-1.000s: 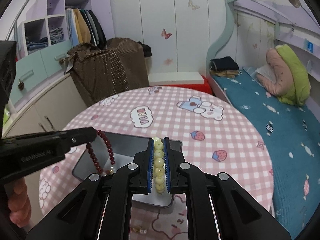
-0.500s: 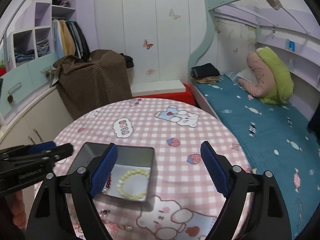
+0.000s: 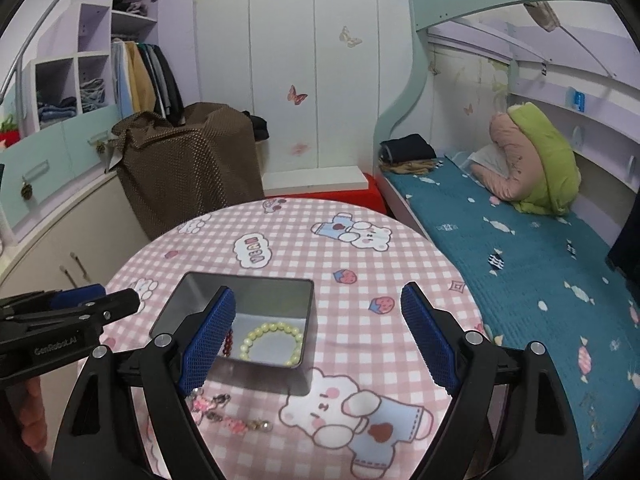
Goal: Organize jewelry
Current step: 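Carry both bracelets into the metal box and open both grippers, then move the left gripper to the jade pendant and grasp it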
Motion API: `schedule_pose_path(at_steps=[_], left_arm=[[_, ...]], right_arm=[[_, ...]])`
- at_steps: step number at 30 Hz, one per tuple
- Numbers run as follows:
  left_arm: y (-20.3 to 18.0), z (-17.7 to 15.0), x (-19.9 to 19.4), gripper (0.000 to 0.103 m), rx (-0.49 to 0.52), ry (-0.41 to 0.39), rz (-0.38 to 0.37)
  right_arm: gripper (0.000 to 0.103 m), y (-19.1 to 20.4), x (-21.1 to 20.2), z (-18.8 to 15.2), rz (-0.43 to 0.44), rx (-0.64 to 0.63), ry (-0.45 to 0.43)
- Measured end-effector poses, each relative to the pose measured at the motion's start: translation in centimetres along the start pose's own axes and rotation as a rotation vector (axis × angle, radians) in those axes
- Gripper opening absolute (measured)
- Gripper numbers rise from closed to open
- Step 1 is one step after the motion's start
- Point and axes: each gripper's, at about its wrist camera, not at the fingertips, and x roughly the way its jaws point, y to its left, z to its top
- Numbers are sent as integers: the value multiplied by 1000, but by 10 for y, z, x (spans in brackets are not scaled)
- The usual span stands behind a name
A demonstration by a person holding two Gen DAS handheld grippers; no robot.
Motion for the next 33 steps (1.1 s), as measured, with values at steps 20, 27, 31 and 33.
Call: schedule_pose_path(at_steps=[20,27,31,33], left_arm=[[12,-64,21,61,23,164,23],[10,-78,39,61,39,219,11],[8,-82,50,61,44,241,-8],[6,-82,51,61,47,241,-21]], right_arm=[[82,14,6,-52,13,-38,131],[82,17,18,-75,19,-46,200],[82,17,23,-83,25,-46,227],[82,18,25,-85,26,-48,234]])
